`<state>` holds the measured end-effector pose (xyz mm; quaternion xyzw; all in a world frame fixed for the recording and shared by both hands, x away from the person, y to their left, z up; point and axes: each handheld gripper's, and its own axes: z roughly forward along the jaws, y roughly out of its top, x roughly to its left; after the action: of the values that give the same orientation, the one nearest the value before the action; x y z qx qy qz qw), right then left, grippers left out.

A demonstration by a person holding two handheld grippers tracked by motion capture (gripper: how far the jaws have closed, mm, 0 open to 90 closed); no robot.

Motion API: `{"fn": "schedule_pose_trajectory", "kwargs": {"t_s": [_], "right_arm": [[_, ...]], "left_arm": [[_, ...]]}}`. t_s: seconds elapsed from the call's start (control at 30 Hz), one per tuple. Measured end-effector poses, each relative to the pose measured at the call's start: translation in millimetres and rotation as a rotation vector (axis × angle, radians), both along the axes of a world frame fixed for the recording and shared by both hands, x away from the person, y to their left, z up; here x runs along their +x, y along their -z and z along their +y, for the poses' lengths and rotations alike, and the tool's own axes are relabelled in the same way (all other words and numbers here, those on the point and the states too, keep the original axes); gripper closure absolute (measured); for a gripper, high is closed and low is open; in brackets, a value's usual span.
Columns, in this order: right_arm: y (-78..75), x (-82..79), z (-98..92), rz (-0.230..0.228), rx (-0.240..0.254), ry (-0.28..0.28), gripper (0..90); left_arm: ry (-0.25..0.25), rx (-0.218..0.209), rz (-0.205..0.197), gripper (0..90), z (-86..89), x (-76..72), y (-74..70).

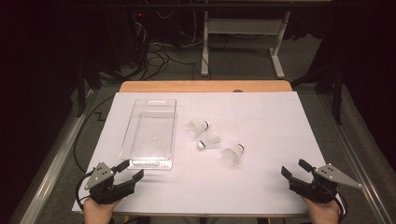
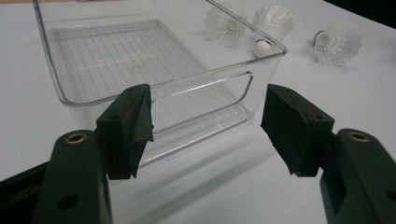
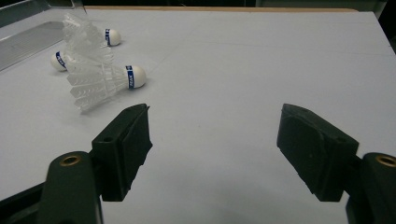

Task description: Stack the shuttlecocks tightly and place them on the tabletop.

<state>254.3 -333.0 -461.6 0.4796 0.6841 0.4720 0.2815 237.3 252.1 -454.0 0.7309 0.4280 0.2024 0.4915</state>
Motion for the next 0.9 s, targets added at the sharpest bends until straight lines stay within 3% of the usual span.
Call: {"fn": "schedule_pose_trajectory", "kwargs": {"t_s": [0.9], "right_arm": [[0.5, 1.0, 1.8, 0.007, -0.014, -0.006, 26.4]], "left_arm": [[0.065, 0.027, 0.008, 35.2, -21.4, 1.4, 0.6]]}}
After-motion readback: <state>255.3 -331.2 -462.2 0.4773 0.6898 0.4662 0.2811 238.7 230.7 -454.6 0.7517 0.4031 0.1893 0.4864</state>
